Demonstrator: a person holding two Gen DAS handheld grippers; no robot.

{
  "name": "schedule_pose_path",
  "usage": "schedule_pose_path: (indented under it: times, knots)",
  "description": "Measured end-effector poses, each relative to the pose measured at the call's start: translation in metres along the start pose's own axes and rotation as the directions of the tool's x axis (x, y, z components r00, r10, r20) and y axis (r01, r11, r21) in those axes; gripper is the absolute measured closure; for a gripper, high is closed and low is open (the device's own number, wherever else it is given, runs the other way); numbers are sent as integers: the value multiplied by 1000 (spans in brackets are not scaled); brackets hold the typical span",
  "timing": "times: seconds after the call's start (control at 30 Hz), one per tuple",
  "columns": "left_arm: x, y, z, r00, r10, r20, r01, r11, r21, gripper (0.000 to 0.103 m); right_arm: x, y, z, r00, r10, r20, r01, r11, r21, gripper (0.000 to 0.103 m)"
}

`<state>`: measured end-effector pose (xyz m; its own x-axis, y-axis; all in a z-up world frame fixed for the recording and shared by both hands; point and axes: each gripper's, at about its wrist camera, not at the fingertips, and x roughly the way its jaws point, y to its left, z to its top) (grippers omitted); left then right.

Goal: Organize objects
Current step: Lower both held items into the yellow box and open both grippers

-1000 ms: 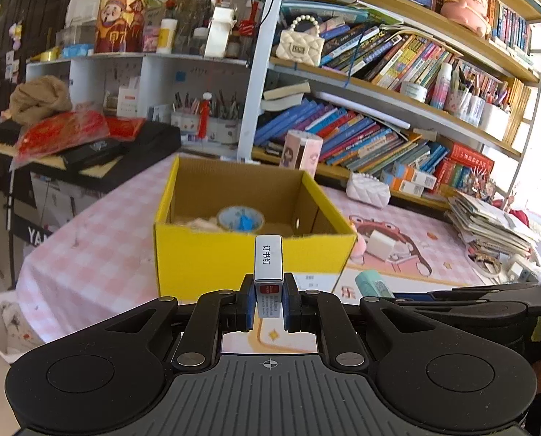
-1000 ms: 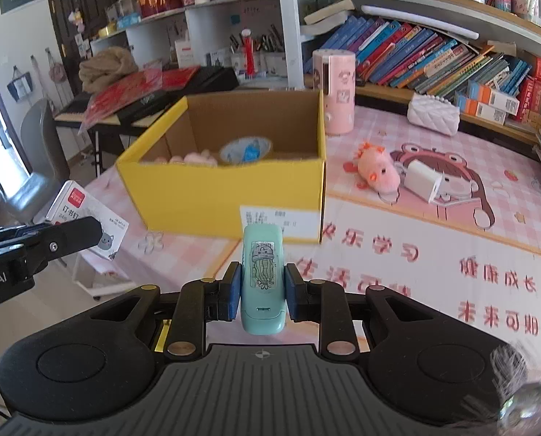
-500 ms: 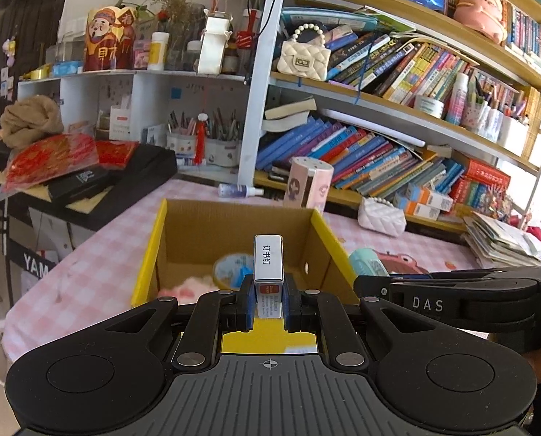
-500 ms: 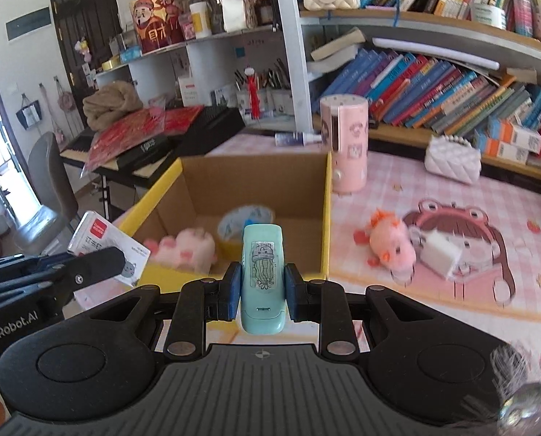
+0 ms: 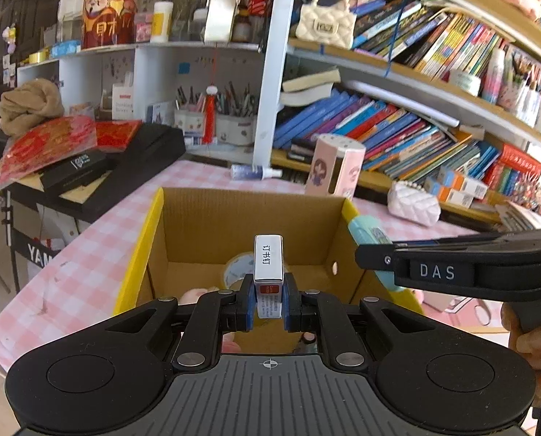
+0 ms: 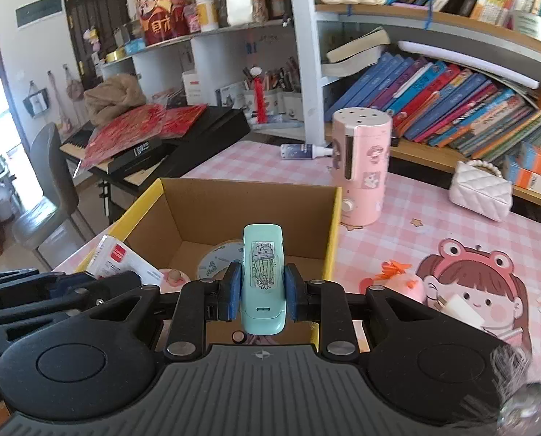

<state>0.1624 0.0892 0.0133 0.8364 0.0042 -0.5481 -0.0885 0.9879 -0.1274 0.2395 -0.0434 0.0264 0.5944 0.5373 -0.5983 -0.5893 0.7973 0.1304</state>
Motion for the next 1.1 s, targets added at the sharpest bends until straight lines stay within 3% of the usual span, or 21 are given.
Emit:
schedule_pose_path:
  times: [1.1]
  knots:
    - [52,0,-15,984,52,-170,-40,996,78,90,84,14,6,981,39,-189,-68,986,-149,80]
